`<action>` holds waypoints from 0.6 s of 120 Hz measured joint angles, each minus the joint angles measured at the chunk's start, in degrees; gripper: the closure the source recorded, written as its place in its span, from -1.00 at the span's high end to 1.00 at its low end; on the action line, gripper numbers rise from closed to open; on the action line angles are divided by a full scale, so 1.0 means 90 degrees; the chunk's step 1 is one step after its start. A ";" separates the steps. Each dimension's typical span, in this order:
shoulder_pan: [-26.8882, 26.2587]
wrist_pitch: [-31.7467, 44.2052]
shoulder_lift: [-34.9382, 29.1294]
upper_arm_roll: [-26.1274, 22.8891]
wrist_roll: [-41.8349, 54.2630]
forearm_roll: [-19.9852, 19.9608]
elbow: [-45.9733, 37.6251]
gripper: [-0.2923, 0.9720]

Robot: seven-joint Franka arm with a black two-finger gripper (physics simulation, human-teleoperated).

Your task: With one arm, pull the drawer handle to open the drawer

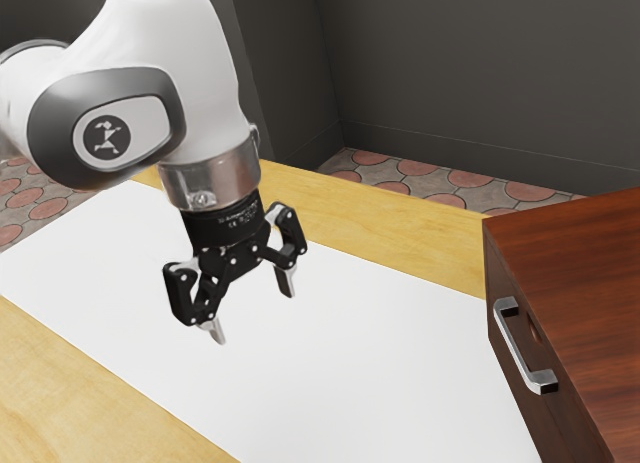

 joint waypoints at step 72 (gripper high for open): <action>-0.0125 0.1789 -0.0016 -0.0257 0.0694 -0.0516 -0.0568 0.54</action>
